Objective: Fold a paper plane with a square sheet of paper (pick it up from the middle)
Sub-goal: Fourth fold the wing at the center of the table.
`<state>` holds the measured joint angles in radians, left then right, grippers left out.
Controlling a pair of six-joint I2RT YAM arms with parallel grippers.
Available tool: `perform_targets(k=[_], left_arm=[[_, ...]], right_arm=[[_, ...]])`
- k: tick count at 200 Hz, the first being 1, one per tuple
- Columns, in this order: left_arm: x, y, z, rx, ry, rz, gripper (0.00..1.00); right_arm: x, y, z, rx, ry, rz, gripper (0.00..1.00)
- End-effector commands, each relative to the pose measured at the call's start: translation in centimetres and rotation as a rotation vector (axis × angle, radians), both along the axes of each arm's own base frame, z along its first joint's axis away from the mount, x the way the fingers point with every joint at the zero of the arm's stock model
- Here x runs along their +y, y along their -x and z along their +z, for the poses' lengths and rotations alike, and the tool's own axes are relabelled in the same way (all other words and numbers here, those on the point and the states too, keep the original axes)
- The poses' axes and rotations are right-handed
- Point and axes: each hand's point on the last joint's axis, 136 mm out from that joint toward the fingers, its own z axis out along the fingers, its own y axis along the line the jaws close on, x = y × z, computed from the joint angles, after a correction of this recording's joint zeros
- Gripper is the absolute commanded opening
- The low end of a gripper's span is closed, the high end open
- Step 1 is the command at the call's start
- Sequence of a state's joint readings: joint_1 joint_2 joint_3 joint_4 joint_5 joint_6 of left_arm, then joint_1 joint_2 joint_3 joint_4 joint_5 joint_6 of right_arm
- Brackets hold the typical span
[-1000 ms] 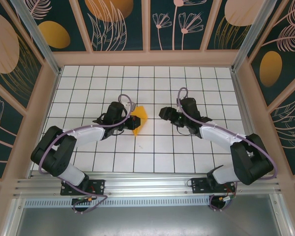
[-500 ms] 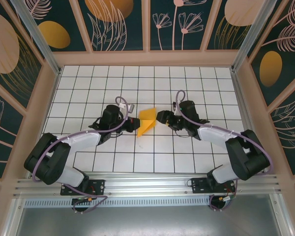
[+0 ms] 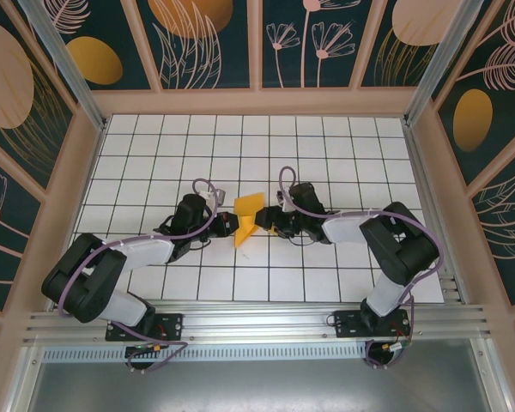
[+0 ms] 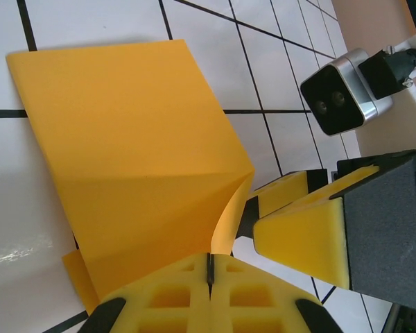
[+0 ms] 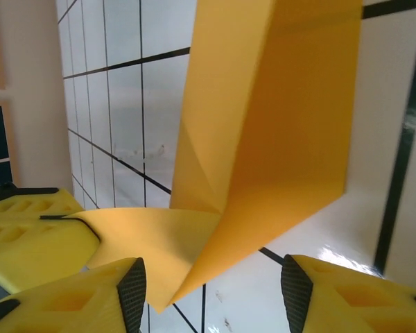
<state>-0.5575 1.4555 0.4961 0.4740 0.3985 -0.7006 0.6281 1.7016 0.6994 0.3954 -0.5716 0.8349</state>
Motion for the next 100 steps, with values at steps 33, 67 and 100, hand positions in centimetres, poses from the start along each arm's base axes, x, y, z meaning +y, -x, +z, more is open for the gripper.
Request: perform_targets(k=[33,67,100], left_arm=[[0.0,-0.3,0.7,-0.024,0.019,0.013,0.04],[0.3,-0.5,0.3,-0.02,-0.002,0.032,0.04],[1.6,-1.3,-0.9,0.012,-0.069,0.114,0.13]], right_arm=[[2.2,-1.6,1.6,-0.08,-0.07,0.05,0.44],[2.2,-2.3,1.1,-0.088,-0.065,0.05,0.37],[2.2,-2.6,0.7,-0.13,-0.061,0.066,0.28]])
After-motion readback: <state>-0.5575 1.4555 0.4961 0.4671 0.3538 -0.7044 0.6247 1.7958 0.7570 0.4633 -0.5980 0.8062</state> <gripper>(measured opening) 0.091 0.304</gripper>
